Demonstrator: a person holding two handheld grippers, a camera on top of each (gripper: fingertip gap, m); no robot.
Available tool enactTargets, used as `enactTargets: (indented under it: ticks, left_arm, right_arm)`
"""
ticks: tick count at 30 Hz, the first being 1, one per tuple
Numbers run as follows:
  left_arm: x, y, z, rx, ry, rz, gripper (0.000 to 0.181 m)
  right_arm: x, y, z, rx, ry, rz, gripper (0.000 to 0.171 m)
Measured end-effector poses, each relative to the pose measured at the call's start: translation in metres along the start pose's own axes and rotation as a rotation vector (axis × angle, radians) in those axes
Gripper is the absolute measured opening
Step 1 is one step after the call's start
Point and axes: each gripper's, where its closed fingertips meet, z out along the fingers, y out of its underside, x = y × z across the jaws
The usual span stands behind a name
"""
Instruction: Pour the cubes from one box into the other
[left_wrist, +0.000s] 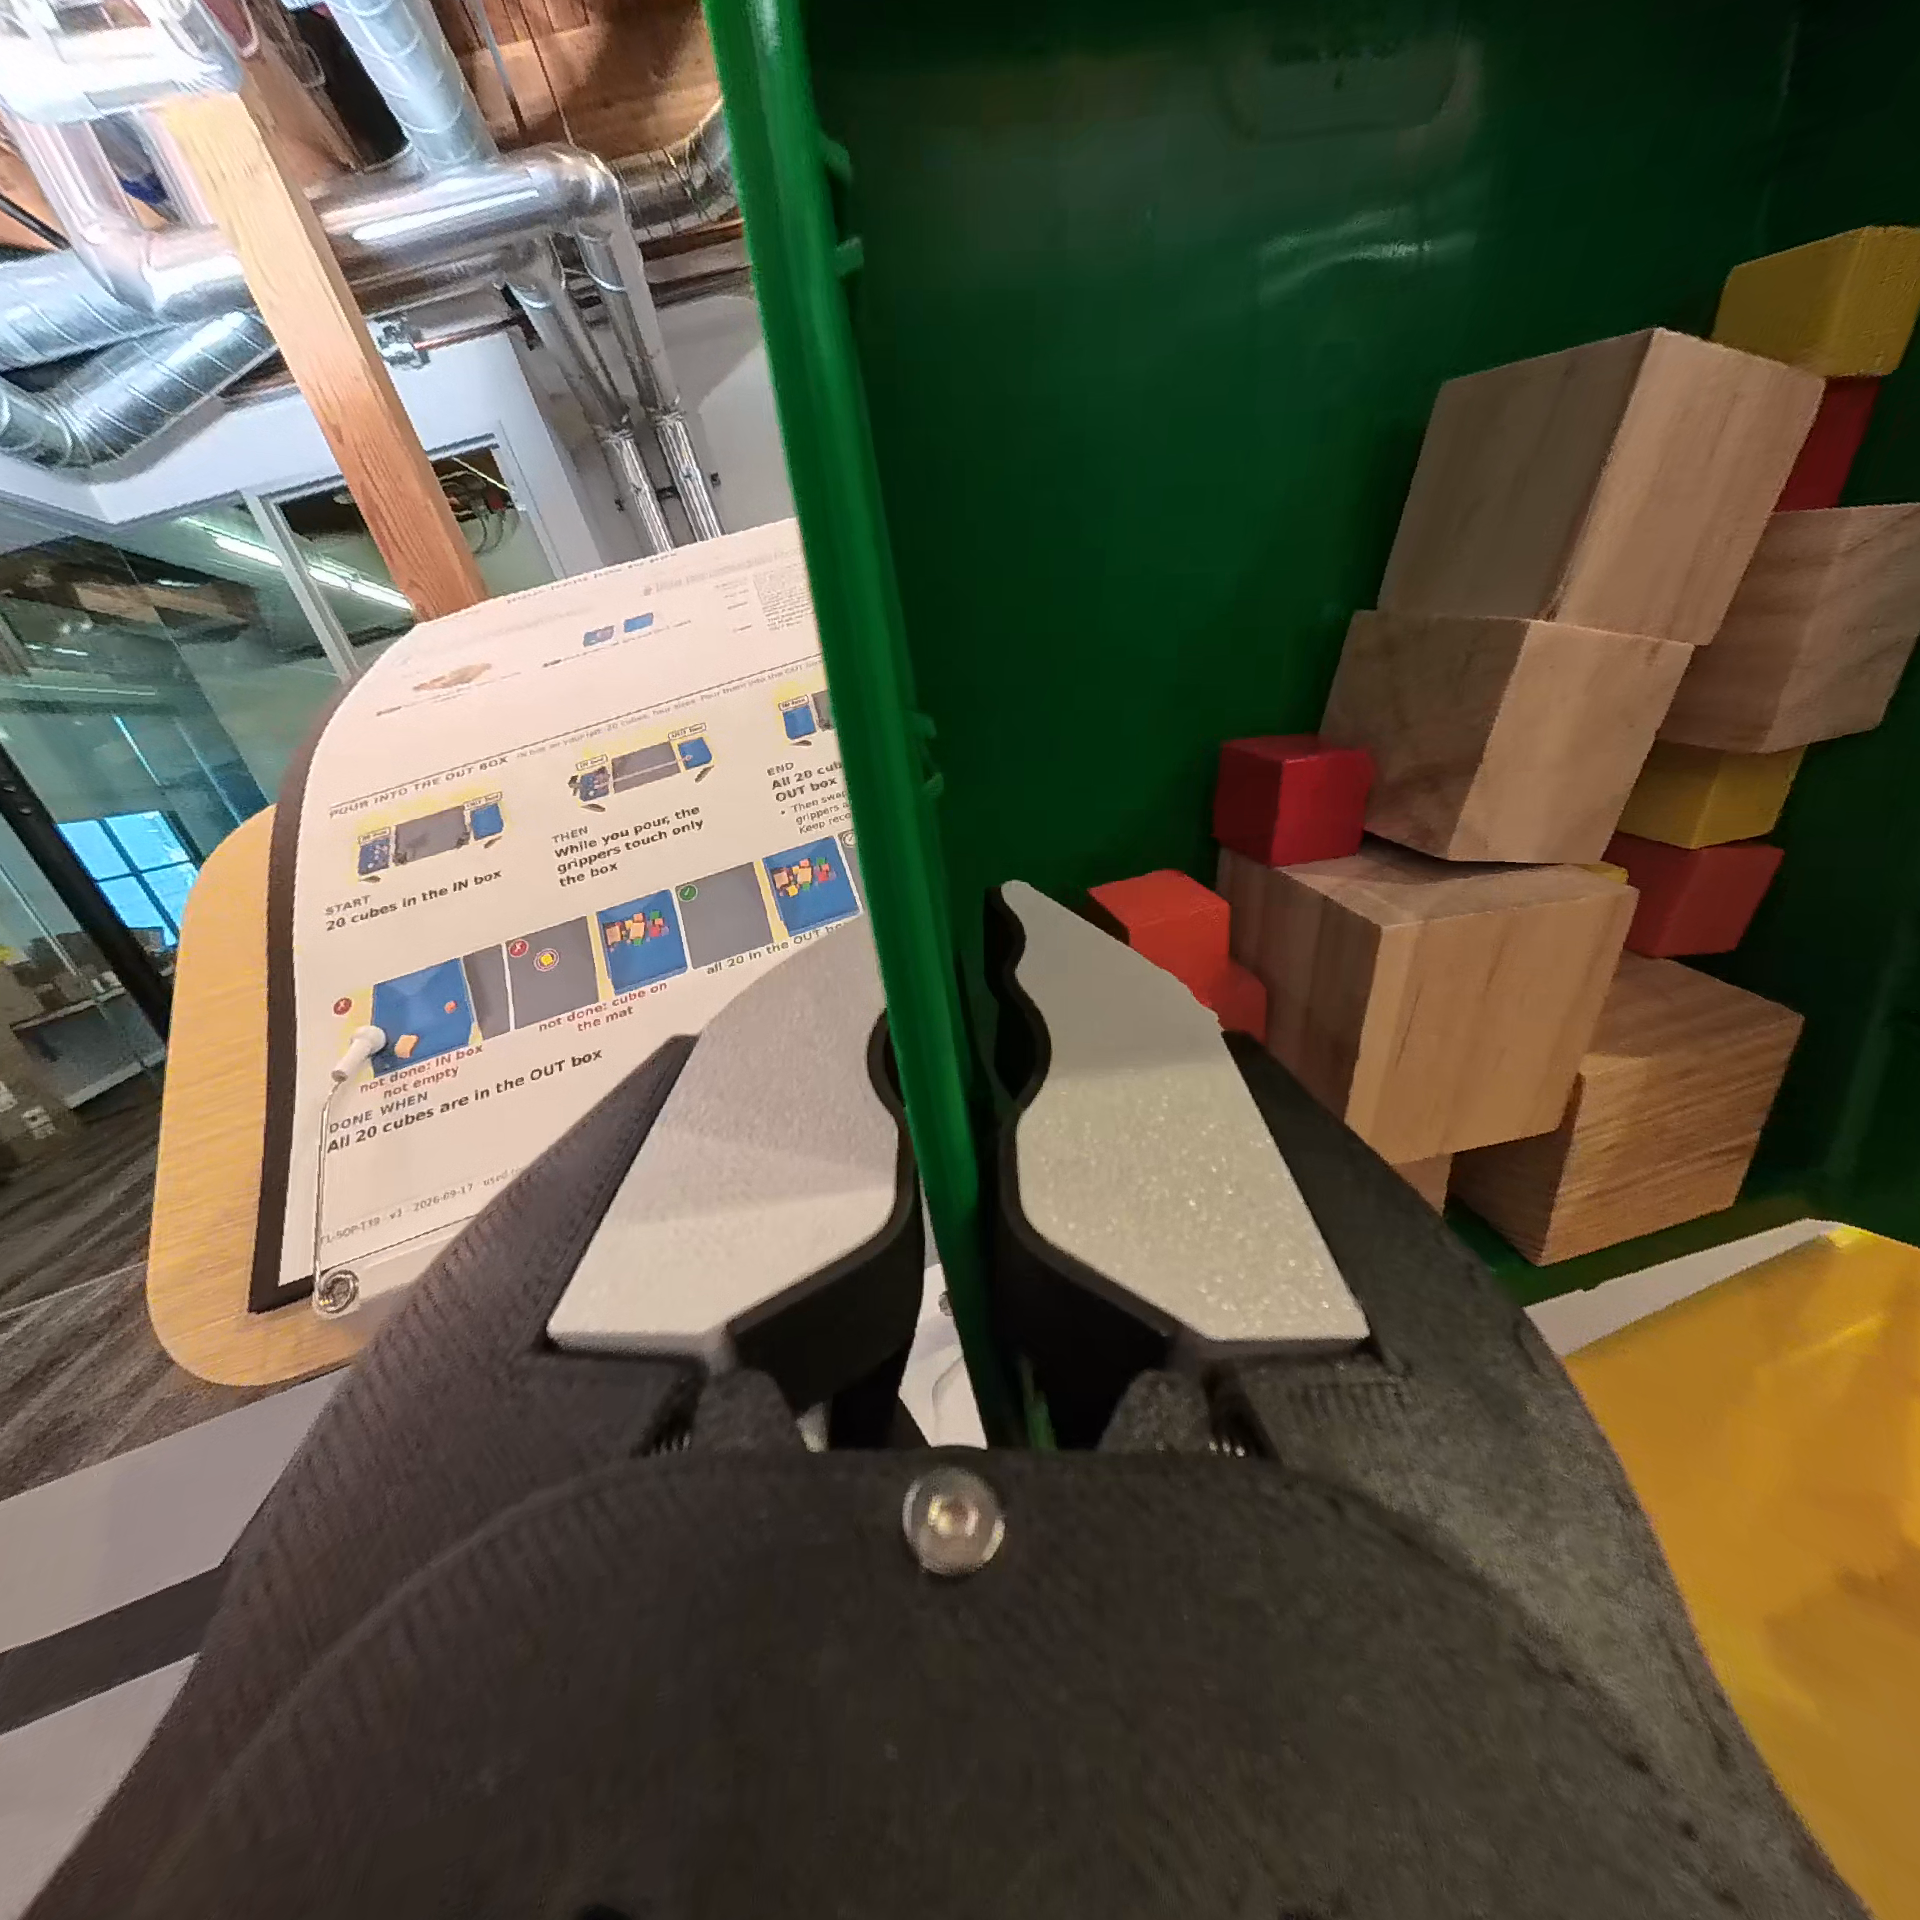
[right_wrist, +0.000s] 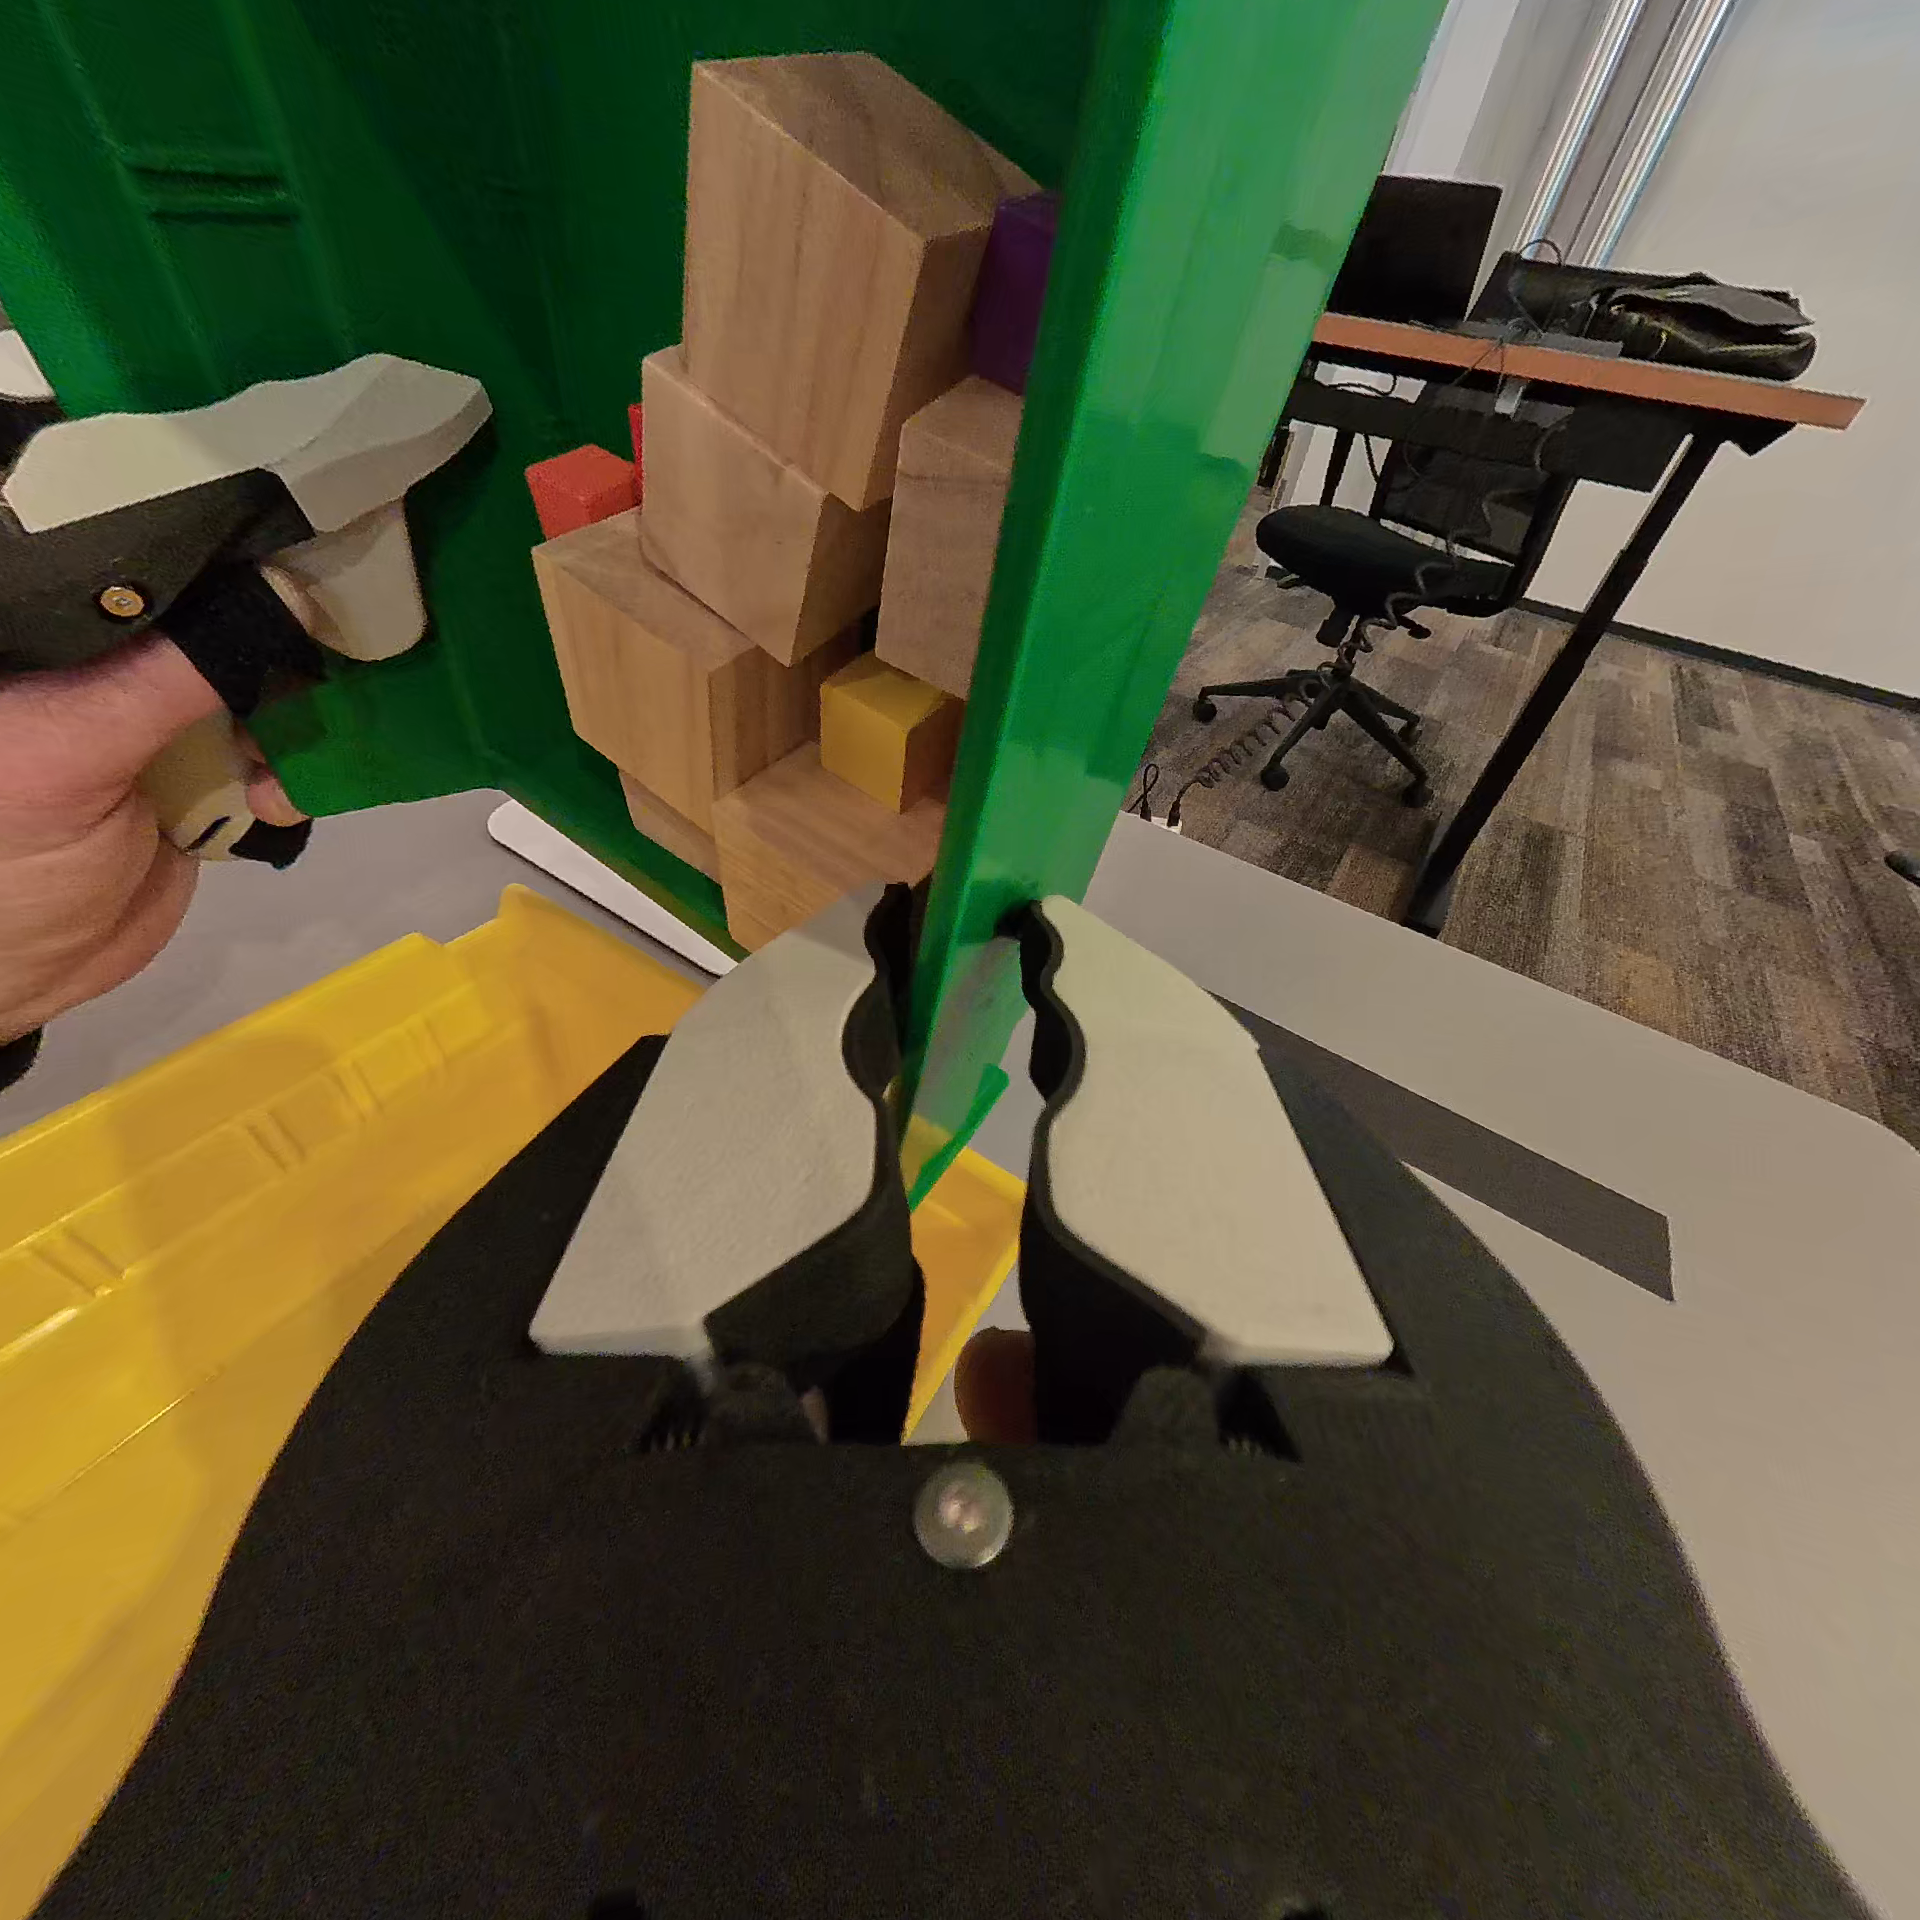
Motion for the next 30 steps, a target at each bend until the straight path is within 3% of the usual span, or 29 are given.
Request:
enactTargets:
  ticks: [30]
  left_arm:
    - [0.0022,0.0074,0.0001,0.03,-0.015,-0.011,0.007]
  right_arm:
    - [0.0003,0.0035,0.0004,-0.001,0.031,-0.011,0.017]
